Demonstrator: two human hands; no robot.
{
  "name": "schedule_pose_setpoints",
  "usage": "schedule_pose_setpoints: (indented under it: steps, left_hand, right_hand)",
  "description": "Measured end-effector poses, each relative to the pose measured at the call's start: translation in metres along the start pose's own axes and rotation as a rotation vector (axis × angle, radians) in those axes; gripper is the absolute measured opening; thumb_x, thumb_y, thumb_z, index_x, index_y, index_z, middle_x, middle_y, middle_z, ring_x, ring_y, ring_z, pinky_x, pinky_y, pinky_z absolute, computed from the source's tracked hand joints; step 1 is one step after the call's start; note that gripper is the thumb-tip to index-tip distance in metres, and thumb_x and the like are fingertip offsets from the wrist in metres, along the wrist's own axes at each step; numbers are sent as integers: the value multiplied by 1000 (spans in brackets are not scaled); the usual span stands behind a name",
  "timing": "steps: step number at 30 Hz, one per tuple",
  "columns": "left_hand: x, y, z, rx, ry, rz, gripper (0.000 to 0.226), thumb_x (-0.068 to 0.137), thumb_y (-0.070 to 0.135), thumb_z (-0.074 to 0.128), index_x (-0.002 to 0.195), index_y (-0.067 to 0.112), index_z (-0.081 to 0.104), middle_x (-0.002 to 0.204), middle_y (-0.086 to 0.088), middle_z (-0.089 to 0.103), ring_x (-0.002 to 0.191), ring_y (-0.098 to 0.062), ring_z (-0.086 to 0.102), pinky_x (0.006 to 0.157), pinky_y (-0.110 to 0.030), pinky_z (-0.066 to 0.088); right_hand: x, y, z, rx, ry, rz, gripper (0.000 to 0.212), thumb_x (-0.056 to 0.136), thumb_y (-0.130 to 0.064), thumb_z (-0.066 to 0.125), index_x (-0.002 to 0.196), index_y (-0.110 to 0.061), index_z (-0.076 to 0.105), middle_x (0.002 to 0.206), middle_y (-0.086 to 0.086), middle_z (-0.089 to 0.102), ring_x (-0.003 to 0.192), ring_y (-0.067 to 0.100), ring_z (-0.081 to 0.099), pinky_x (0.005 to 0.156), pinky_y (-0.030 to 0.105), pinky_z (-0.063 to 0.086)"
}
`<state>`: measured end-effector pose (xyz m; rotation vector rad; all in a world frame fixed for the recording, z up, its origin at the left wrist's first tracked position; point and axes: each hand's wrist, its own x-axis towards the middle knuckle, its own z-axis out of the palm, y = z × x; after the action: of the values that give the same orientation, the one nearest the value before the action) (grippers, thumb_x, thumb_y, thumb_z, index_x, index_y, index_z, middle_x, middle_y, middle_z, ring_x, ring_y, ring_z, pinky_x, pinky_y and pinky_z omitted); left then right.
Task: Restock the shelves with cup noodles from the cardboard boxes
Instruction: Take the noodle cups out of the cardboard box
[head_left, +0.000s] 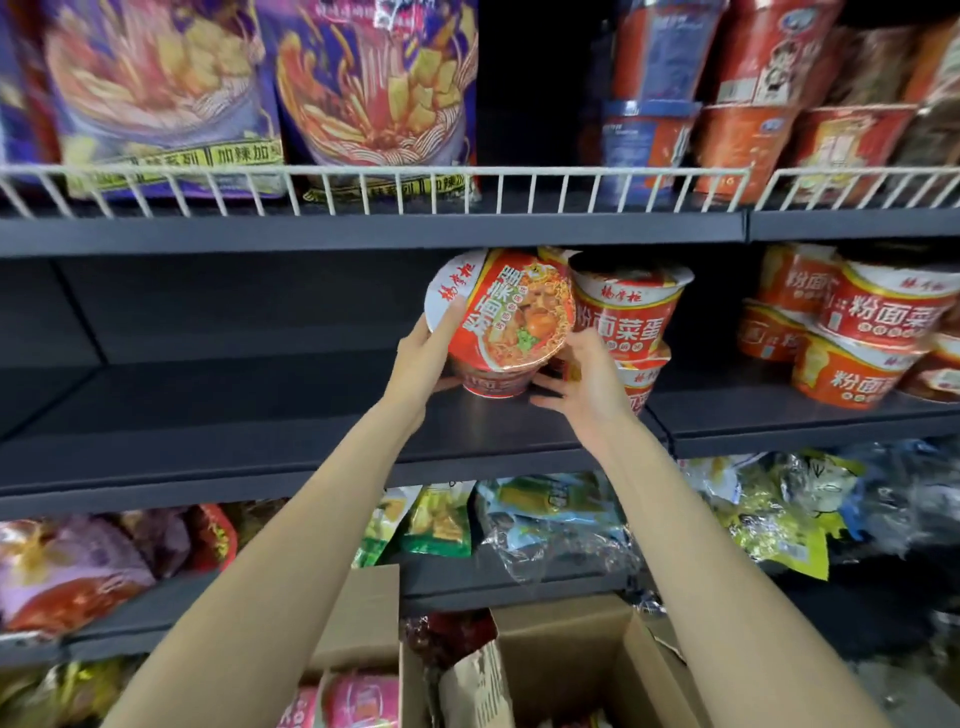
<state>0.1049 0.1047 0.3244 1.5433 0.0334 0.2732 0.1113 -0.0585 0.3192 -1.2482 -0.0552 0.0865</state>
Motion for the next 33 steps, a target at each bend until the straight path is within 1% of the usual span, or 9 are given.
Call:
schedule_pose_setpoints:
  steps: [5, 8, 11, 13, 15, 20, 23, 29, 33]
  left_hand:
    - [27, -12, 1, -77, -19, 101, 62, 93, 31, 54, 147, 18, 27, 139, 2, 48, 122, -12, 50, 101, -33, 44]
    - [40, -25, 8, 61, -74, 158, 75, 79, 24, 61, 147, 21, 29, 137, 7, 48, 119, -8, 49, 98, -27, 41]
    - [54, -35, 19, 229, -129, 212, 75, 82, 19, 64, 147, 25, 27, 144, 7, 40, 122, -8, 44, 101, -31, 40]
    - [67, -41, 24, 352, -120, 221, 79, 84, 23, 64, 149, 27, 21, 155, 1, 25, 134, -16, 35, 108, -38, 35]
    - [80, -47, 24, 493, -77, 229, 77, 86, 27, 63, 150, 25, 20, 155, -4, 23, 140, -23, 26, 112, -44, 29]
    - [91, -87, 15, 714, 106, 154, 82, 84, 30, 65, 149, 26, 17, 145, -15, 34, 128, -34, 42, 100, -48, 42]
    - [92, -120, 10, 817, 62, 130, 85, 82, 38, 66, 149, 25, 15, 141, -12, 43, 127, -31, 44, 98, -53, 42]
    - [111, -138, 12, 795, -84, 221, 73, 88, 8, 57, 150, 17, 20, 156, -8, 22, 143, -28, 18, 114, -38, 20]
    - [141, -141, 12, 840, -92, 97, 75, 86, 0, 50, 151, 18, 17, 159, 0, 10, 146, -25, 6, 117, -34, 11]
  right_hand:
    - [34, -11, 1, 6, -4, -70, 35, 95, -20, 37, 127, -15, 48, 116, 2, 56, 112, 29, 56, 96, 42, 48]
    - [49, -7, 9, -202, -66, -184, 41, 96, -13, 37, 136, -15, 45, 119, 0, 56, 115, 21, 53, 97, 34, 45]
    - [69, 10, 16, -538, -83, -249, 52, 94, -13, 46, 145, -19, 37, 153, 0, 29, 139, 21, 31, 111, 43, 32]
    - [84, 18, 18, -809, -102, -283, 56, 95, -16, 50, 148, -21, 33, 160, -2, 5, 146, 22, 13, 117, 46, 22]
    - [95, 27, 16, -1013, -109, -351, 60, 95, -20, 52, 150, -20, 27, 160, -2, -3, 147, 24, 6, 119, 46, 17]
    - [101, 64, -3, -1357, 58, -513, 62, 93, -25, 55, 148, -20, 26, 156, 11, 16, 138, 31, 29, 112, 41, 31]
    - [107, 89, -10, -1727, -15, -610, 69, 93, -30, 54, 151, -22, 16, 157, 18, -4, 136, 36, 28, 108, 44, 35]
    - [141, 105, -5, -1876, -37, -559, 71, 98, -36, 45, 153, -27, 2, 154, 15, -28, 146, 35, 3, 116, 50, 18]
    - [165, 96, -1, -2097, -27, -439, 78, 97, -34, 46, 152, -27, -10, 152, 18, -32, 144, 37, -17, 117, 53, 9]
